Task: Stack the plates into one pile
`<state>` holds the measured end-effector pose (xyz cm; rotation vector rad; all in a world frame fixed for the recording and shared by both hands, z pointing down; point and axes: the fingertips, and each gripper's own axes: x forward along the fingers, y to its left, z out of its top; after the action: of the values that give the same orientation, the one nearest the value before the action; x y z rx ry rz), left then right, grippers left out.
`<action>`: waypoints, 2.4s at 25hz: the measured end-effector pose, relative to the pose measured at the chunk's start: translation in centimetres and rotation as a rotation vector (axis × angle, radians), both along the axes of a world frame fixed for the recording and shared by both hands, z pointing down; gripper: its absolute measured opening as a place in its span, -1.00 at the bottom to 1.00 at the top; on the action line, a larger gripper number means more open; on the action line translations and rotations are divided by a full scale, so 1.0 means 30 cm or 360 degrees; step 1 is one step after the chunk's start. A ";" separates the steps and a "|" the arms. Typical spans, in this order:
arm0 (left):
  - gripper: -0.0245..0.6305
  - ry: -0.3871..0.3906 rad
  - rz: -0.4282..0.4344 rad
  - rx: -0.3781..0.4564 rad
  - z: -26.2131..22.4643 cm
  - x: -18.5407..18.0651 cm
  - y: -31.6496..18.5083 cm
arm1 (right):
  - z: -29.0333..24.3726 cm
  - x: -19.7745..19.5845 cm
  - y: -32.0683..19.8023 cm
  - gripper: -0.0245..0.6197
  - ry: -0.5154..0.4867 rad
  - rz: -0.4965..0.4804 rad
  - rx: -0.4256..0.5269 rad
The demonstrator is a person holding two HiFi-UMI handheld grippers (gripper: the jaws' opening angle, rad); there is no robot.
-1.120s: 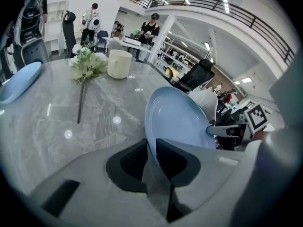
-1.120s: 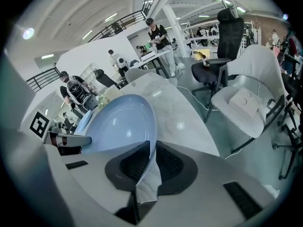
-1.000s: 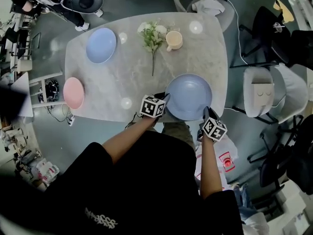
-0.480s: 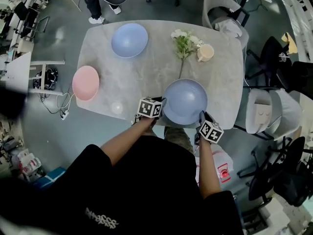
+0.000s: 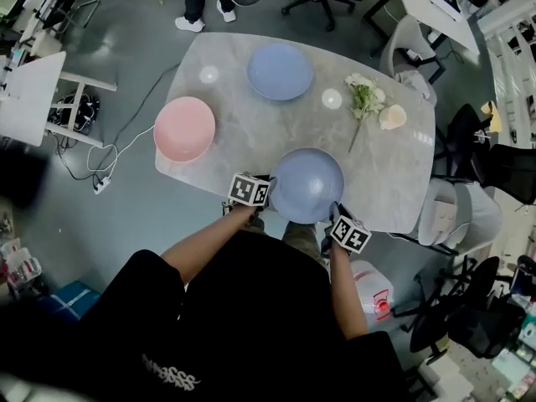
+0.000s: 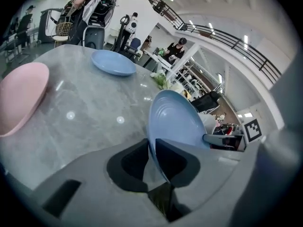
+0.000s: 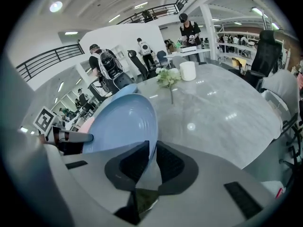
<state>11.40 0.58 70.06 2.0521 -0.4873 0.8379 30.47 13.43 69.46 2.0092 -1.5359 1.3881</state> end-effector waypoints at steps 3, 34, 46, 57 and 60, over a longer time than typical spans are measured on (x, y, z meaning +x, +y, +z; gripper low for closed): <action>-0.74 0.0045 0.0003 0.0015 -0.018 -0.137 -0.022 | -0.005 -0.134 -0.023 -0.78 -0.0018 0.0046 -0.0001; -0.75 -0.0032 -0.0337 0.0060 -0.063 -0.360 -0.510 | -0.047 -0.291 -0.621 -0.80 -0.0084 -0.0130 0.0051; -0.76 -0.0122 -0.0372 0.0057 0.027 -0.250 -0.806 | 0.038 -0.175 -0.932 -0.80 -0.0145 -0.0130 0.0041; -0.76 -0.0172 -0.0389 0.0100 0.097 -0.144 -1.019 | 0.083 -0.062 -1.152 -0.81 -0.0177 -0.0033 0.0083; -0.76 -0.0183 -0.0394 0.0094 0.115 -0.119 -1.063 | 0.088 -0.032 -1.207 -0.82 -0.0180 -0.0015 0.0096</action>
<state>7.84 -31.31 73.49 1.9534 -0.8199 0.8020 29.49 -22.78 72.11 1.9862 -1.6511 1.4924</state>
